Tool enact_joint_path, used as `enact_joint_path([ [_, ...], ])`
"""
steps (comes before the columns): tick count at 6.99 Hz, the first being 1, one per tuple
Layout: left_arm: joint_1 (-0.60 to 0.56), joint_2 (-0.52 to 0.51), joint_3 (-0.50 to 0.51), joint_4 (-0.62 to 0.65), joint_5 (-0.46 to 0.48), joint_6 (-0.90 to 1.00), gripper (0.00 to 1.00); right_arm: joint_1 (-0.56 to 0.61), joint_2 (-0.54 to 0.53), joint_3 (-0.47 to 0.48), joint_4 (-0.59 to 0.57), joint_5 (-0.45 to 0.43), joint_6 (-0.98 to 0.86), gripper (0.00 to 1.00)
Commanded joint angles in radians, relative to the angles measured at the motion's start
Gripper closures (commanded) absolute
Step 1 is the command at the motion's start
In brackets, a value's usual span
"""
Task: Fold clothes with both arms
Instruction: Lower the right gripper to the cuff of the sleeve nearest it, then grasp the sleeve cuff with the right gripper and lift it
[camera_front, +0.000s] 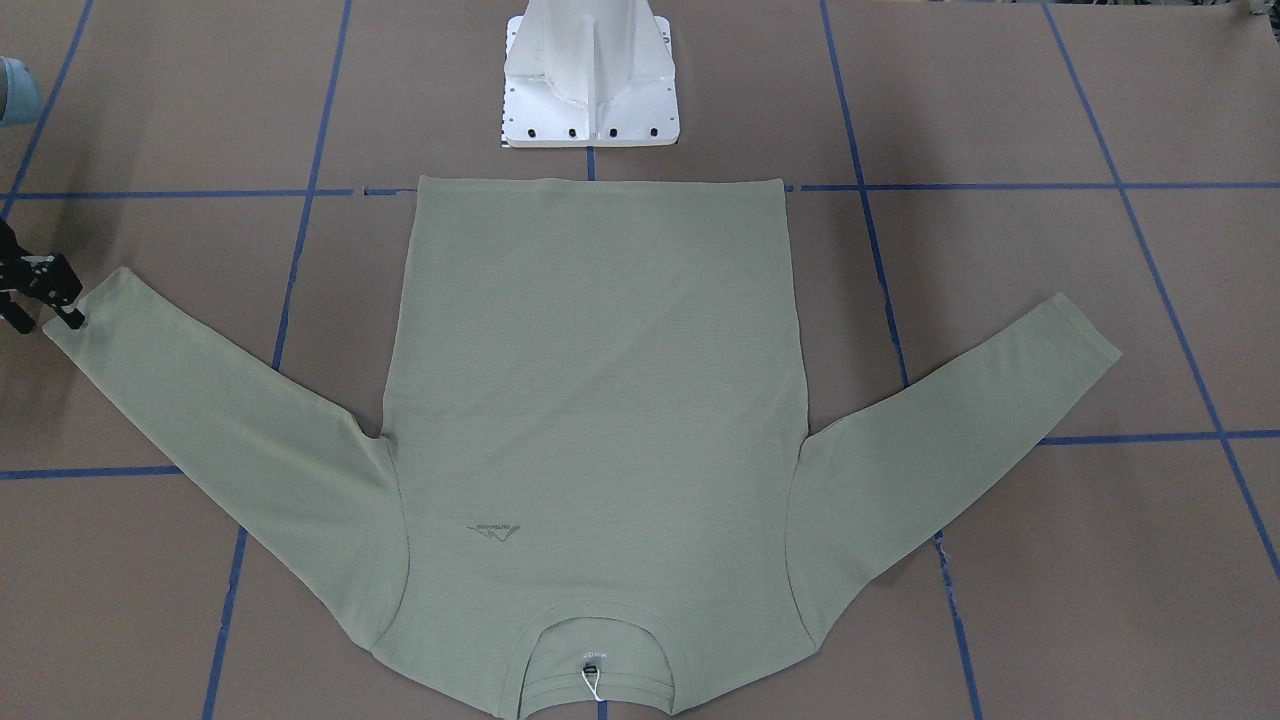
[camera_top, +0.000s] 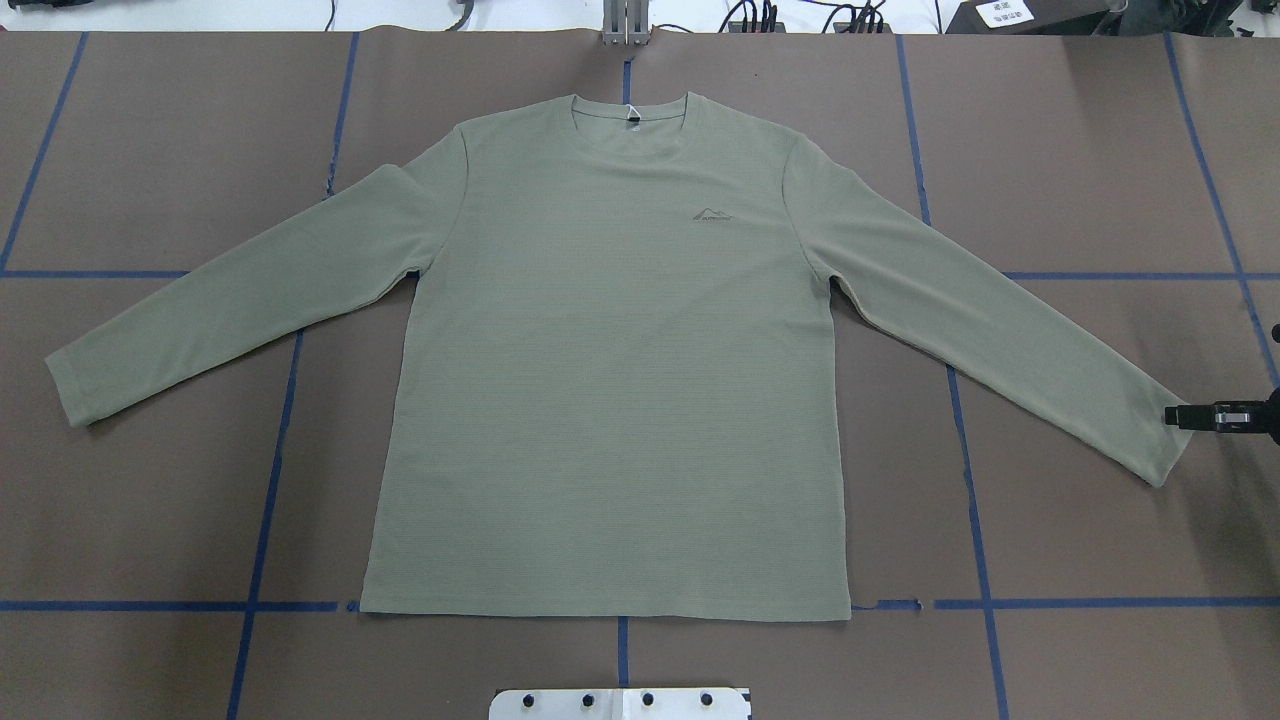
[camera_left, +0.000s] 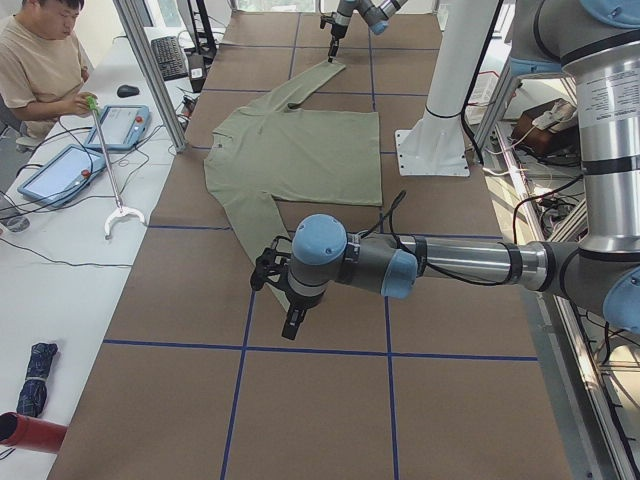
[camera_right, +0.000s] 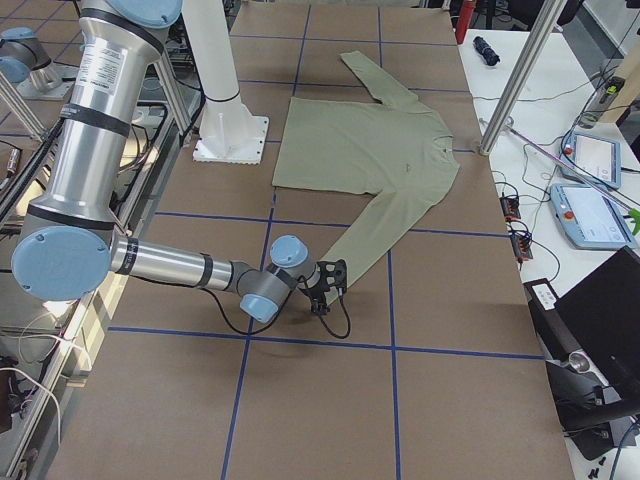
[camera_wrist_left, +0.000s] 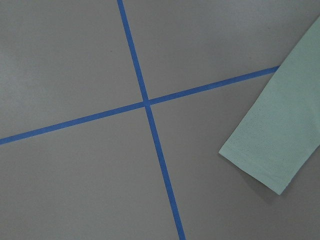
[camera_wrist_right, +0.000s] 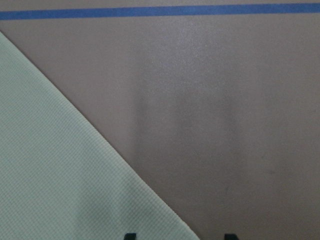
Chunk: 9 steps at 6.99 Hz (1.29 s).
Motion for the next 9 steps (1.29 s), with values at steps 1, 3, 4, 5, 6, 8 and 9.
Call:
enact_joint_path([
  [1, 0.000, 0.000, -0.001, 0.000, 0.000, 0.000, 0.00, 0.000, 0.014, -0.001, 0.001, 0.003, 0.003, 0.83],
  [3, -0.005, 0.000, -0.001, 0.000, 0.002, 0.000, 0.00, 0.000, 0.017, 0.001, 0.001, 0.001, -0.003, 1.00],
  [4, -0.011, 0.000, -0.001, 0.000, 0.002, 0.000, 0.00, 0.000, 0.016, 0.011, 0.000, 0.003, -0.008, 1.00],
  [5, -0.011, -0.001, -0.001, 0.000, 0.000, 0.000, 0.00, 0.004, 0.013, 0.064, -0.017, 0.013, -0.010, 1.00],
  [6, -0.011, -0.003, -0.001, 0.000, 0.000, 0.000, 0.00, 0.012, 0.011, 0.120, -0.064, 0.035, -0.011, 1.00],
  [8, -0.011, -0.005, -0.001, 0.000, 0.000, -0.003, 0.00, 0.024, 0.020, 0.383, -0.390, 0.044, 0.001, 1.00],
  [9, -0.011, -0.008, 0.001, 0.000, 0.002, -0.006, 0.00, 0.024, 0.072, 0.527, -0.612, 0.043, 0.003, 1.00],
])
